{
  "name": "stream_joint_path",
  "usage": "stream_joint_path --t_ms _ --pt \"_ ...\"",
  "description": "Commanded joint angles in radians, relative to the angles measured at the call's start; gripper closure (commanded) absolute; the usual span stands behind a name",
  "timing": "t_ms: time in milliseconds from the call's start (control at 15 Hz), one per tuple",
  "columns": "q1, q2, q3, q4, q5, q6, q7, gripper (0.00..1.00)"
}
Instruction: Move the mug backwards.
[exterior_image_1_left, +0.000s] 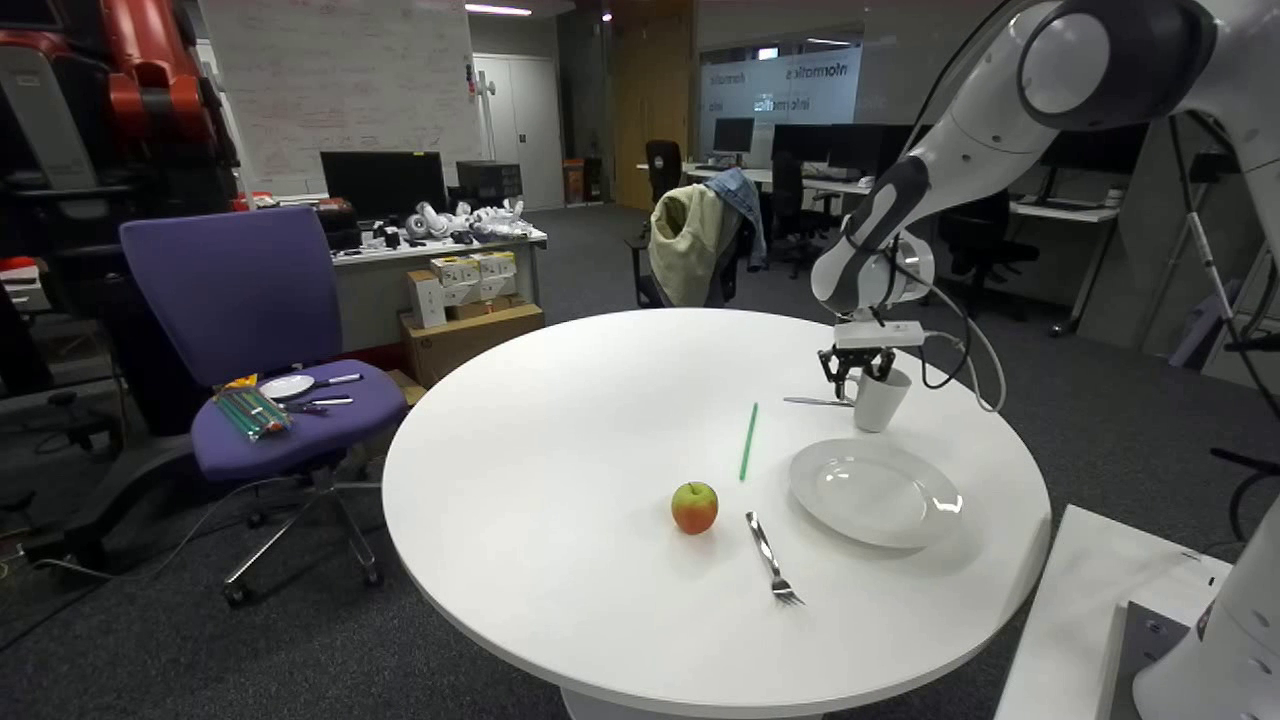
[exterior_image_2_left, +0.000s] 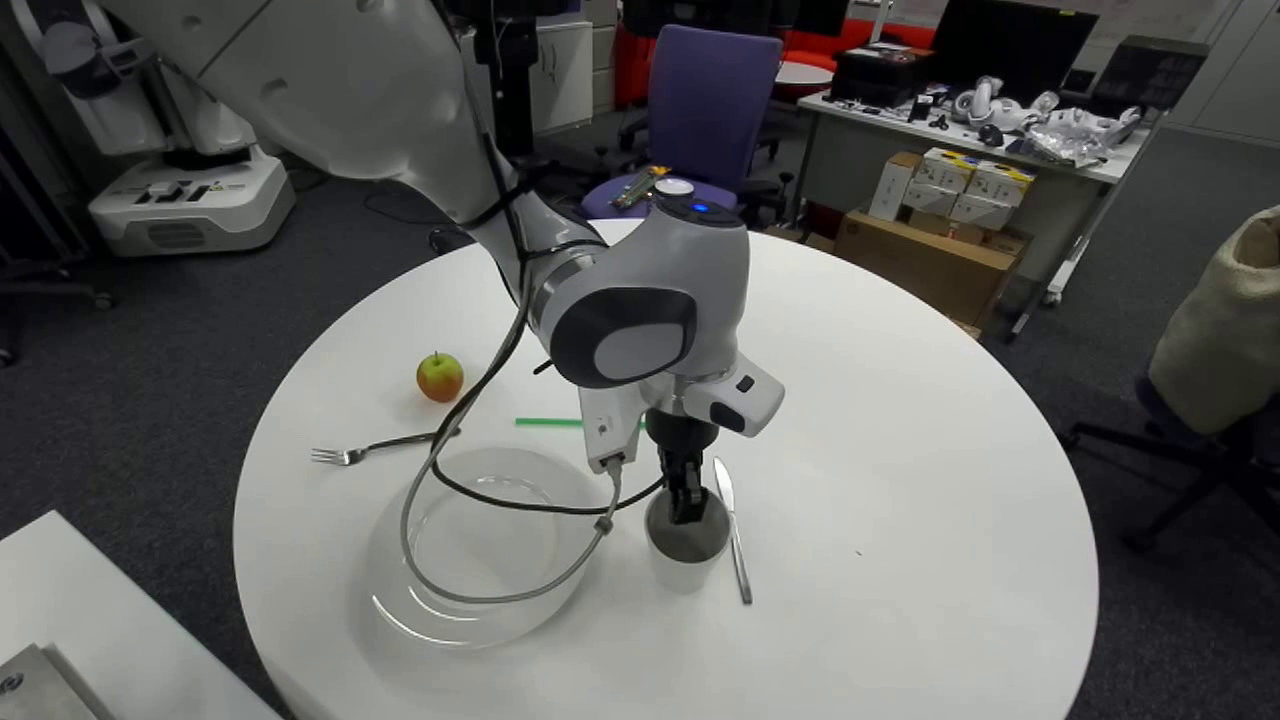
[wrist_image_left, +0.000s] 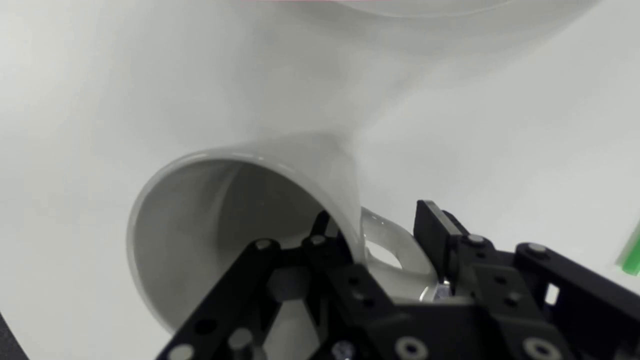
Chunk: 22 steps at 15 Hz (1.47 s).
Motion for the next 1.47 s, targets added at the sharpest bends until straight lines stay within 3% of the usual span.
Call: stream_joint_path --t_ms 0,333,733,1133,1400 --pt "0.001 -0.044 -0.008 -0.02 -0.078 -0.014 -0.095 0.84" --pt "-0.023 -0.048 0.01 -0.029 -0.171 -0.021 -0.275 0.84" --pt "-0.068 -0.05 0.047 -0.025 -0.18 -0.084 -0.484 0.84" --pt "-0.099 -0.057 0.076 -0.012 -0.082 -0.129 -0.441 0.84" --pt "-0.088 -0.063 0.07 -0.022 0.009 -0.106 -0.323 0.84"
